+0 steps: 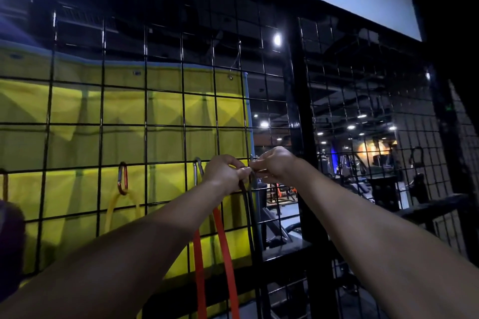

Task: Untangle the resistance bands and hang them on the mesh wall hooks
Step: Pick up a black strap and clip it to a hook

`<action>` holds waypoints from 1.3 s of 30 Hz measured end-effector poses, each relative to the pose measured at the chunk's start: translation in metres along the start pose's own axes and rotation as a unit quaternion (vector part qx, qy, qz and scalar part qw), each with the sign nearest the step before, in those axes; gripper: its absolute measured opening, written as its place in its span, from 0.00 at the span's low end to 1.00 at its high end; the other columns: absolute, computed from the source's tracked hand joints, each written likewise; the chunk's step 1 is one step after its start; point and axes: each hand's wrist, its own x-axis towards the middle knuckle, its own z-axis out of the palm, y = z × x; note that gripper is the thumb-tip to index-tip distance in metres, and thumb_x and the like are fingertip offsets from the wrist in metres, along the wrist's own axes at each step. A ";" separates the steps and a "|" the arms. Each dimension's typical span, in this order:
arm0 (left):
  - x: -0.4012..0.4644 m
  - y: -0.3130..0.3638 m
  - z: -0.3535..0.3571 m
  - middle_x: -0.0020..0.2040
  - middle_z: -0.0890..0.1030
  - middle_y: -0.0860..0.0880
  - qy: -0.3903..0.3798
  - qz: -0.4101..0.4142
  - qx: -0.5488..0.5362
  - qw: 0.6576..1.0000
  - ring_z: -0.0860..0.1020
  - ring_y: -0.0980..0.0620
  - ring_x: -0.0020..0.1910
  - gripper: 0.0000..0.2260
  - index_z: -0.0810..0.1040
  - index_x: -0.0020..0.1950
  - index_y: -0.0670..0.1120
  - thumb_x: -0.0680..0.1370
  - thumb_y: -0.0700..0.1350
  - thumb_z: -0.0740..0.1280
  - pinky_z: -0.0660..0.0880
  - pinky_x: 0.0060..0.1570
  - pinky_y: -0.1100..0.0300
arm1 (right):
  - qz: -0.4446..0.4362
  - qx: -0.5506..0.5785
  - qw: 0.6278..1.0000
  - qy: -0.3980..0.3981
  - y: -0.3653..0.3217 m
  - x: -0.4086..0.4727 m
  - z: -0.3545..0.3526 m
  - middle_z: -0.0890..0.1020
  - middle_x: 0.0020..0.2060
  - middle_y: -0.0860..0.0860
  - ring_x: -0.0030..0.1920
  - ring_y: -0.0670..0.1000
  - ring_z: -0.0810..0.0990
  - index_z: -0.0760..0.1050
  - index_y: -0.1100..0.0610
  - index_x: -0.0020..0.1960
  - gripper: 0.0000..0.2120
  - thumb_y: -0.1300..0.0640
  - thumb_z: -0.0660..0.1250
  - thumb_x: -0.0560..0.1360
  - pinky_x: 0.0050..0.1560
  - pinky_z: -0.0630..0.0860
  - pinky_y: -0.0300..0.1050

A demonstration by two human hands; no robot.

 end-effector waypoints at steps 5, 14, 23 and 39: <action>0.002 0.002 0.001 0.46 0.83 0.44 0.015 0.029 0.034 0.999 0.83 0.45 0.47 0.04 0.78 0.44 0.46 0.73 0.44 0.71 0.79 0.52 0.44 | 0.007 0.025 0.999 -0.031 -0.002 -0.001 -0.002 0.73 0.29 0.56 0.25 0.48 0.69 0.76 0.63 0.40 0.06 0.61 0.69 0.74 0.31 0.71 0.43; 0.000 0.009 -0.003 0.43 0.82 0.41 0.001 0.061 -0.005 0.998 0.82 0.41 0.46 0.03 0.78 0.41 0.45 0.73 0.39 0.71 0.79 0.52 0.42 | -0.006 -0.003 1.000 -0.029 -0.003 -0.001 -0.002 0.76 0.29 0.59 0.22 0.49 0.75 0.73 0.63 0.35 0.11 0.61 0.67 0.75 0.24 0.73 0.41; 0.003 0.009 0.001 0.41 0.82 0.43 0.009 0.090 -0.007 0.996 0.82 0.44 0.45 0.04 0.79 0.39 0.45 0.73 0.38 0.70 0.79 0.52 0.45 | -0.024 -0.015 0.999 -0.025 -0.009 -0.009 -0.004 0.75 0.18 0.54 0.16 0.46 0.74 0.70 0.64 0.34 0.12 0.64 0.64 0.77 0.17 0.68 0.34; 0.013 0.011 0.006 0.38 0.84 0.44 0.090 0.121 0.132 0.980 0.83 0.45 0.39 0.06 0.83 0.39 0.43 0.72 0.45 0.72 0.81 0.43 0.45 | -0.057 -0.092 0.994 -0.007 -0.006 -0.006 -0.005 0.72 0.12 0.42 0.15 0.37 0.71 0.69 0.57 0.36 0.13 0.67 0.61 0.77 0.18 0.68 0.28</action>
